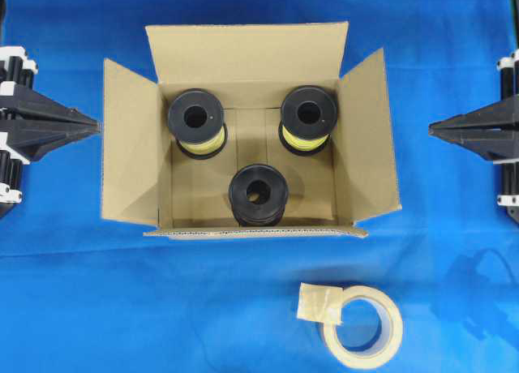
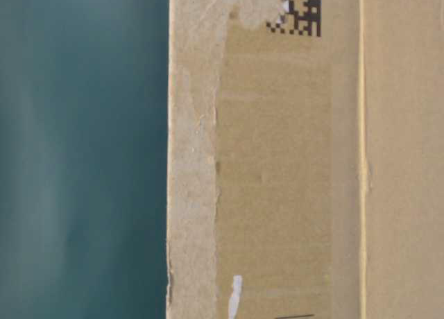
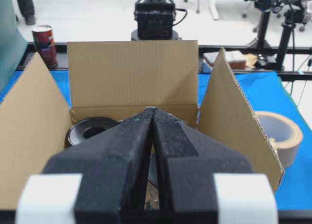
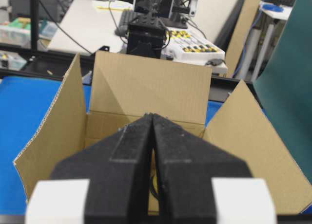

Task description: Close the cardboard box.

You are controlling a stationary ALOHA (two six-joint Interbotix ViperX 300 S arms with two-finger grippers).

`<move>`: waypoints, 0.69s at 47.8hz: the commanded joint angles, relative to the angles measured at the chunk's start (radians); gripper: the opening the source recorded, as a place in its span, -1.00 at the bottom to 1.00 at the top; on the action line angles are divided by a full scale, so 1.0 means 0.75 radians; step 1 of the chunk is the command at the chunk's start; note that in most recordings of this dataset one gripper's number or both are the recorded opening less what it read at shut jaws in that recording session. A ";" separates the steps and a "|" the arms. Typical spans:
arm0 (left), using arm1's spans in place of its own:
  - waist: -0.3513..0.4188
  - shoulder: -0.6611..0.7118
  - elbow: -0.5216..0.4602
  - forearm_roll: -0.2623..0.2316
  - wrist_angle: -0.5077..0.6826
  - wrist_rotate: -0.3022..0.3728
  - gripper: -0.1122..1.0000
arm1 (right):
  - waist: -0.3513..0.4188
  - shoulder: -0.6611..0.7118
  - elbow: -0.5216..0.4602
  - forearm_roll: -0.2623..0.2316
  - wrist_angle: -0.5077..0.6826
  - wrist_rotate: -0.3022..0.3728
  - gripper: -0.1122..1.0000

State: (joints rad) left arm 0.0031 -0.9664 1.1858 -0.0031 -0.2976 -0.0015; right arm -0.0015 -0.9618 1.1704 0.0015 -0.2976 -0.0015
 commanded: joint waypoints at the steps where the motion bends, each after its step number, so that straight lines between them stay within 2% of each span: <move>1: -0.006 -0.025 -0.027 -0.037 0.045 0.014 -0.80 | -0.002 0.002 -0.022 0.004 0.012 0.012 -0.80; 18: -0.006 -0.182 0.012 -0.039 0.417 0.010 -0.80 | -0.012 -0.053 -0.029 0.041 0.372 0.012 -0.80; 26: 0.002 -0.180 0.082 -0.041 0.448 0.000 -0.80 | -0.022 -0.033 0.025 0.051 0.403 0.014 -0.80; 33: 0.002 -0.131 0.123 -0.045 0.448 -0.002 -0.80 | -0.027 0.010 0.102 0.098 0.346 0.014 -0.80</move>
State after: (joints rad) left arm 0.0015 -1.0922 1.2809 -0.0337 0.0430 -0.0031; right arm -0.0184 -0.9756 1.2410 0.0583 -0.0092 0.0077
